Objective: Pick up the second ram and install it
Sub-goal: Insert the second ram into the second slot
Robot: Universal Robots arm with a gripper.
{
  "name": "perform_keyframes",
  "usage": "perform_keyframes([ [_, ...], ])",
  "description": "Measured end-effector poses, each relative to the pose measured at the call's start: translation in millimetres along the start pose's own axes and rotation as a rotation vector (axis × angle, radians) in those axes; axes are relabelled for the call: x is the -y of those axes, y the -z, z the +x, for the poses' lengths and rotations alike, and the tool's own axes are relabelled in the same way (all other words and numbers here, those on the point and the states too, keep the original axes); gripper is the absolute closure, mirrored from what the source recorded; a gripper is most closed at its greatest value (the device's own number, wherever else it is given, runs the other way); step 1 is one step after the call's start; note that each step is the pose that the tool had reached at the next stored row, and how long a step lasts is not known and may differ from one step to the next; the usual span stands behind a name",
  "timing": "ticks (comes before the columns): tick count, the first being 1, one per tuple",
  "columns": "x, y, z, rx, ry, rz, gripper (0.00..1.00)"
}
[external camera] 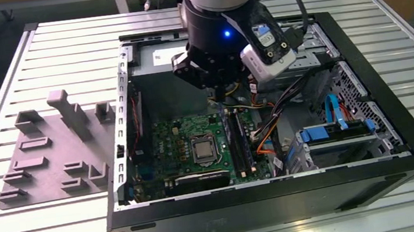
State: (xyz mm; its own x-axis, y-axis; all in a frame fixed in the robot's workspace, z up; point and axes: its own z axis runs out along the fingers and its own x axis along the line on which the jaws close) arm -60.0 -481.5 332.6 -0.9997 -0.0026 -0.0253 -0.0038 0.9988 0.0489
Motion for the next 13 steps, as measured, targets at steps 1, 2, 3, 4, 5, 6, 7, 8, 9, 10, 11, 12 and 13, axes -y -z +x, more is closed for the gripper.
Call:
perform_keyframes([
  [1, 0.0, -0.5, -0.6, 0.0001, 0.000, -0.0002, 0.89],
  [2, 0.1, -1.0, -1.0, 0.0001, 0.000, -0.0002, 0.89],
  [3, 0.1, -1.6, -1.4, 0.0001, 0.000, -0.0002, 0.89],
  [4, 0.1, -2.3, -1.8, 0.0001, 0.000, -0.0002, 0.89],
  [5, 0.2, -2.8, -2.3, 0.0001, 0.000, -0.0002, 0.89],
  [6, 0.2, -3.4, -2.7, 0.0001, 0.000, -0.0002, 0.89],
  [7, 0.2, -4.0, -3.2, 0.0001, 0.000, -0.0002, 0.89],
  [8, 0.2, -4.5, -3.5, 0.0001, 0.000, -0.0001, 0.89],
  [9, 0.3, -5.0, -3.8, 0.0001, 0.000, -0.0002, 0.89],
  [10, 0.3, -5.5, -4.1, 0.0001, 0.000, -0.0001, 0.89],
  [11, 0.3, -5.9, -4.5, 0.0001, 0.000, -0.0002, 0.89],
  [12, 0.3, -6.3, -4.9, 0.0000, 0.000, -0.0001, 0.89],
  [13, 0.4, -6.6, -5.3, 0.0001, 0.000, -0.0001, 0.89],
])
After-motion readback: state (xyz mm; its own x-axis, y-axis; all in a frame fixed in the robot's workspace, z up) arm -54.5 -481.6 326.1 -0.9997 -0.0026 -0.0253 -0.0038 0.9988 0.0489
